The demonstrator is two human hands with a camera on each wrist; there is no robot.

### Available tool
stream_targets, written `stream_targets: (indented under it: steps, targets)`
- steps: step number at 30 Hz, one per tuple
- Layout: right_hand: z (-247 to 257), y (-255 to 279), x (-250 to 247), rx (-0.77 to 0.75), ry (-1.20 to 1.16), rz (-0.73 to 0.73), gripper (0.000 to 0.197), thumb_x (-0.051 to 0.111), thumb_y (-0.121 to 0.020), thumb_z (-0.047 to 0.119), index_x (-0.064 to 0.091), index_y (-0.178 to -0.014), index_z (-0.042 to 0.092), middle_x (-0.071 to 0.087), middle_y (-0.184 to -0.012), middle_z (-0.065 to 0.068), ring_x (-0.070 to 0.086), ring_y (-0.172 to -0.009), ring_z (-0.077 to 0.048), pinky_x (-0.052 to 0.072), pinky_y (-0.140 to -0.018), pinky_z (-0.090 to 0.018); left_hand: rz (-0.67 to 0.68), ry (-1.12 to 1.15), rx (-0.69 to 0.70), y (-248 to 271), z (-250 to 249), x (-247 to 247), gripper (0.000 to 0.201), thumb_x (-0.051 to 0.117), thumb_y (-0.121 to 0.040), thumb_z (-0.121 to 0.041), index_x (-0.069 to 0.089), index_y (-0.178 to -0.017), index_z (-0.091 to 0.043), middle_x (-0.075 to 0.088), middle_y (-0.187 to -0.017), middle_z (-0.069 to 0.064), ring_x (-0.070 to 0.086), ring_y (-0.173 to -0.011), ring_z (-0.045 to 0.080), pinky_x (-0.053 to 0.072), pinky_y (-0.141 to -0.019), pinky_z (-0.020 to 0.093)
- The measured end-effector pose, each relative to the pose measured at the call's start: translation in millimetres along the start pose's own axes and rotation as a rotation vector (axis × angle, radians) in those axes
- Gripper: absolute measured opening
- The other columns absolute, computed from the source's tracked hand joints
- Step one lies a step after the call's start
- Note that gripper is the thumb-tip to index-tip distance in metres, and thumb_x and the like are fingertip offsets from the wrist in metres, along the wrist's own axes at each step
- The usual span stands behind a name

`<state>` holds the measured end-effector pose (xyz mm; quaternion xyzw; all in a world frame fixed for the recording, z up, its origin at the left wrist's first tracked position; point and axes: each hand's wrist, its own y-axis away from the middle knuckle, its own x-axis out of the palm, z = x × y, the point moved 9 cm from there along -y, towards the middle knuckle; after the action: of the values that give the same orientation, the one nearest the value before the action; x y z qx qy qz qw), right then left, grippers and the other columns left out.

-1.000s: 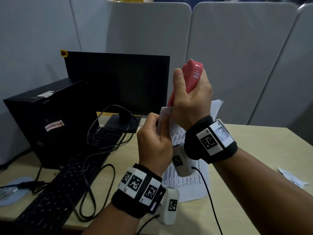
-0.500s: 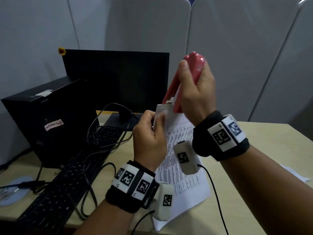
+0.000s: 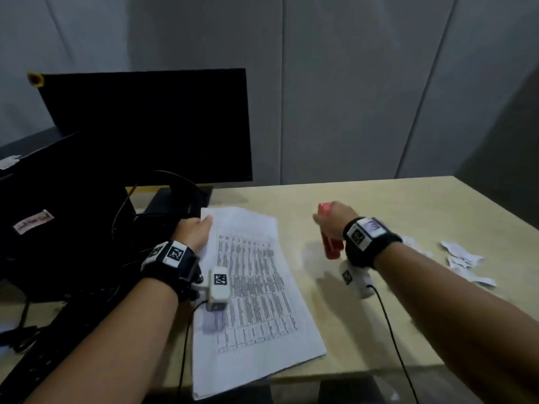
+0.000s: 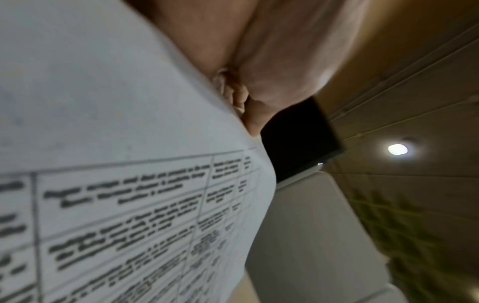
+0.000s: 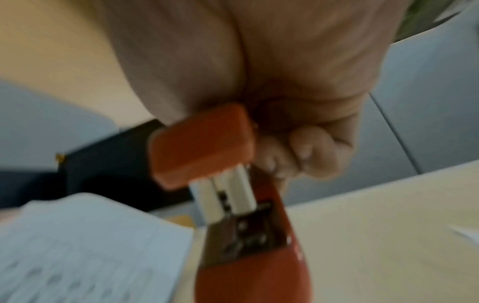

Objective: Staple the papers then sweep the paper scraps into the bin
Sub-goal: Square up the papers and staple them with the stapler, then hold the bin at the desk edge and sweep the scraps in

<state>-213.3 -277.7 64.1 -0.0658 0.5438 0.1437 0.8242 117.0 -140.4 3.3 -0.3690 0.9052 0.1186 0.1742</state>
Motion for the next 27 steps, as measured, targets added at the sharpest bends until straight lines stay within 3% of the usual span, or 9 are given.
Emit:
stream_targets:
  steps: [1,3,7,14,17,20,22,24,27]
  targets:
    - [-8,1,21,0.028,0.051,0.066,0.041,0.039,-0.105,0.029,0.057,-0.131,0.002,0.058,-0.137,-0.023,0.057,-0.123,-0.039,0.046,-0.098,-0.038,0.005,-0.077,-0.044,-19,21,4,0.056,0.053,-0.069,-0.057,0.066,-0.090,-0.008,0.068,-0.093,0.020,0.065,-0.087,0.038,0.053,-0.089,0.041]
    - [-17,-4,54,0.065,0.095,0.167,0.045,0.037,-0.105,0.030,0.056,-0.135,0.002,0.058,-0.139,-0.022,0.057,-0.124,-0.038,0.047,-0.097,-0.037,0.002,-0.188,-0.076,-42,40,12,0.067,0.052,-0.073,-0.055,0.062,-0.122,-0.009,0.064,-0.129,0.019,0.060,-0.117,0.040,0.048,-0.103,0.050]
    - [-22,-29,85,0.013,0.130,0.231,0.041,0.043,-0.098,0.032,0.064,-0.123,0.007,0.064,-0.130,-0.019,0.063,-0.114,-0.038,0.050,-0.088,-0.038,0.082,-0.399,-0.066,-5,-1,30,0.053,0.047,-0.101,-0.034,0.046,-0.144,-0.004,0.041,-0.154,0.015,0.041,-0.138,0.033,0.035,-0.107,0.034]
    - [-27,-32,88,-0.004,0.095,0.221,0.023,0.059,-0.087,0.017,0.072,-0.105,0.010,0.072,-0.115,-0.013,0.070,-0.103,-0.033,0.057,-0.087,-0.040,0.060,-0.533,-0.155,-30,18,37,0.053,0.049,-0.100,-0.036,0.053,-0.137,0.002,0.046,-0.149,0.023,0.048,-0.132,0.039,0.038,-0.106,0.038]
    - [-31,-36,95,0.002,0.051,0.207,0.022,0.061,-0.085,0.016,0.072,-0.103,0.010,0.072,-0.112,-0.013,0.070,-0.099,-0.034,0.058,-0.087,-0.042,0.061,-0.531,-0.188,-42,38,36,0.057,0.050,-0.092,-0.047,0.067,-0.114,0.004,0.065,-0.124,0.026,0.065,-0.105,0.041,0.051,-0.096,0.047]
    - [-32,-37,96,0.009,0.017,0.173,0.018,0.065,-0.089,0.028,0.071,-0.097,0.013,0.074,-0.113,-0.012,0.070,-0.094,-0.034,0.058,-0.085,-0.040,0.059,-0.548,-0.204,-51,47,38,0.057,0.054,-0.084,-0.049,0.067,-0.101,0.004,0.069,-0.110,0.025,0.068,-0.089,0.039,0.055,-0.089,0.049]
    - [-35,-35,87,0.054,-0.069,0.135,0.038,0.064,-0.092,0.043,0.068,-0.108,0.009,0.072,-0.114,-0.012,0.067,-0.095,-0.034,0.050,-0.078,-0.032,0.055,-0.502,-0.229,-38,37,43,0.047,0.062,-0.088,-0.036,0.067,-0.104,0.007,0.066,-0.112,0.031,0.066,-0.094,0.043,0.050,-0.087,0.040]
    - [-38,-24,65,0.104,-0.160,0.071,0.062,0.057,-0.092,0.055,0.056,-0.128,0.004,0.065,-0.125,-0.016,0.064,-0.109,-0.037,0.046,-0.078,-0.036,0.072,-0.496,-0.211,-32,33,47,0.042,0.068,-0.087,-0.027,0.065,-0.104,0.011,0.064,-0.107,0.033,0.064,-0.096,0.044,0.045,-0.079,0.034]
    - [-53,7,20,0.070,-0.252,-0.069,0.062,0.054,-0.093,0.056,0.050,-0.135,0.010,0.061,-0.130,-0.014,0.061,-0.115,-0.032,0.051,-0.090,-0.041,0.043,-0.475,-0.163,-77,73,42,0.065,0.070,-0.056,-0.056,0.070,-0.092,-0.001,0.071,-0.088,0.023,0.071,-0.071,0.036,0.060,-0.070,0.043]
